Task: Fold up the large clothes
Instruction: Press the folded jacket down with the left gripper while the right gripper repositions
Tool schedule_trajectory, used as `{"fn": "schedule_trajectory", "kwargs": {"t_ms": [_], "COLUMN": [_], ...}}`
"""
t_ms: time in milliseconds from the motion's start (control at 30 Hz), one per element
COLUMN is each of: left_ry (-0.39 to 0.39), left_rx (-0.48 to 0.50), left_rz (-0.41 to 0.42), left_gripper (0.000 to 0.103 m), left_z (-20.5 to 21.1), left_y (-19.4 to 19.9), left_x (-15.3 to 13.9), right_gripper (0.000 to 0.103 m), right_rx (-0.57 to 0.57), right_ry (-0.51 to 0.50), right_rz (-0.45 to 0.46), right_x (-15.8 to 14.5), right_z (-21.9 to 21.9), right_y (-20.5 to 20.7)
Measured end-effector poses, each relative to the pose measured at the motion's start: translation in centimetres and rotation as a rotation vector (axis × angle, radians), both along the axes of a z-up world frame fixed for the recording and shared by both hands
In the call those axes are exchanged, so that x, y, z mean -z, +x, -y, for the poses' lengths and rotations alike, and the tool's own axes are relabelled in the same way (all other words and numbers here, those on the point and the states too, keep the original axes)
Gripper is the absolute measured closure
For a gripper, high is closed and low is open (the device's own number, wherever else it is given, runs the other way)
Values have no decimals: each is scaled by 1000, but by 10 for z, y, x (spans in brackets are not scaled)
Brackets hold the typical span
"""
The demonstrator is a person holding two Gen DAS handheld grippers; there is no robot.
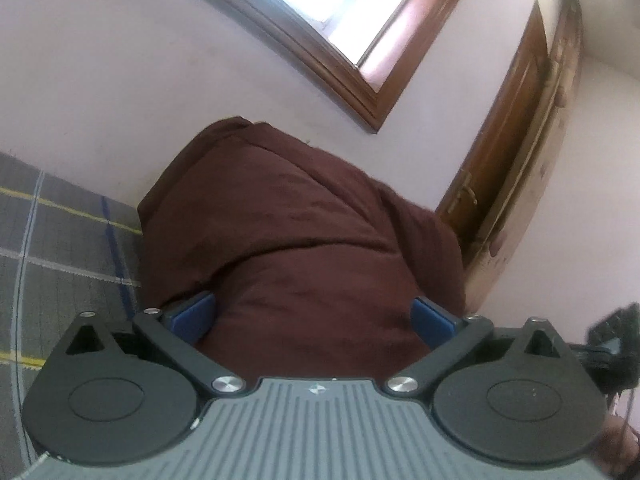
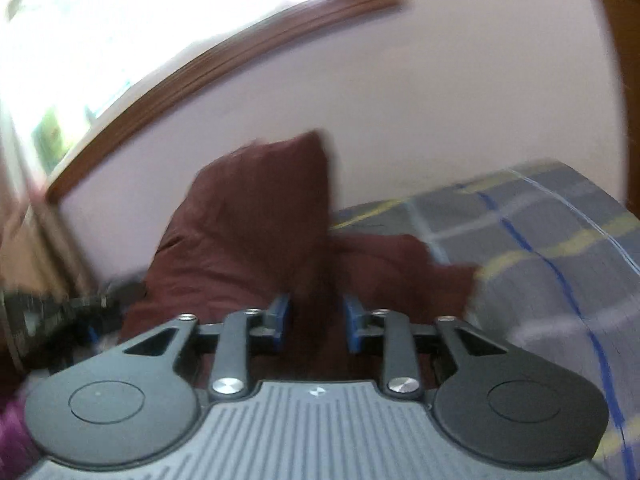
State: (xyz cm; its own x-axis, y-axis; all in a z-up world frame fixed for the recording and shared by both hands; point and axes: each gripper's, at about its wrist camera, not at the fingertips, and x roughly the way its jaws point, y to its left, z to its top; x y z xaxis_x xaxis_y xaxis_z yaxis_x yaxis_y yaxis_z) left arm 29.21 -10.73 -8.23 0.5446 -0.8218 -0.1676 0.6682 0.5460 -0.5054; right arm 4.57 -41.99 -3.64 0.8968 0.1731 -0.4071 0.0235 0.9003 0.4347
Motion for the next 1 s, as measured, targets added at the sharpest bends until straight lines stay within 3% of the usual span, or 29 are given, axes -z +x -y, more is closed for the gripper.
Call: {"fn": "schedule_trajectory", "kwargs": {"t_ms": [67,167,267,333,367,400,467,567,667,800,933,1000], "left_ry": [-11,-7,3,3,8,0,-40,-7,32,74,126,133], "left_rx": [-3,-12,-25,-38,-48,-53,-23,32,51,27,12,2], "left_rz": [-9,-7,-3,-13,-20,-45,-77,-36,36,39,69,74], "left_gripper": [3,3,2,2,2,3,3,2,3,2,2,2], "left_z": [-3,-11,-9,-8,-7,-7,-6,14,33,43,44,44], "left_y": [-4,-15,-19,-21,-21,-21,-24,-37,-50,-51,-56,-58], "left_x": [-1,-11,-13,-14,-13,-16,-20,-24,-24,-23,-23,-21], "right_gripper": [0,0,0,17,40,53,66,69,68,53,42,8], "right_rx": [47,8,-71,-129,-143,-160,-158,-109,-39,11,27,86], "right_ry": [58,145,139,64,26,10,-23,-45,-25,156,254,202], "right_rz": [3,-22,-23,-10,-5,21,97,110,22,4,22,3], "right_x": [1,7,11,8,5,-1,-19,-22,21,60,63,57], "right_z": [9,12,-7,-28,-36,-40,-35,-8,19,48,56,53], "right_y": [-15,-12,17,44,54,61,59,44,27,17,10,6]}}
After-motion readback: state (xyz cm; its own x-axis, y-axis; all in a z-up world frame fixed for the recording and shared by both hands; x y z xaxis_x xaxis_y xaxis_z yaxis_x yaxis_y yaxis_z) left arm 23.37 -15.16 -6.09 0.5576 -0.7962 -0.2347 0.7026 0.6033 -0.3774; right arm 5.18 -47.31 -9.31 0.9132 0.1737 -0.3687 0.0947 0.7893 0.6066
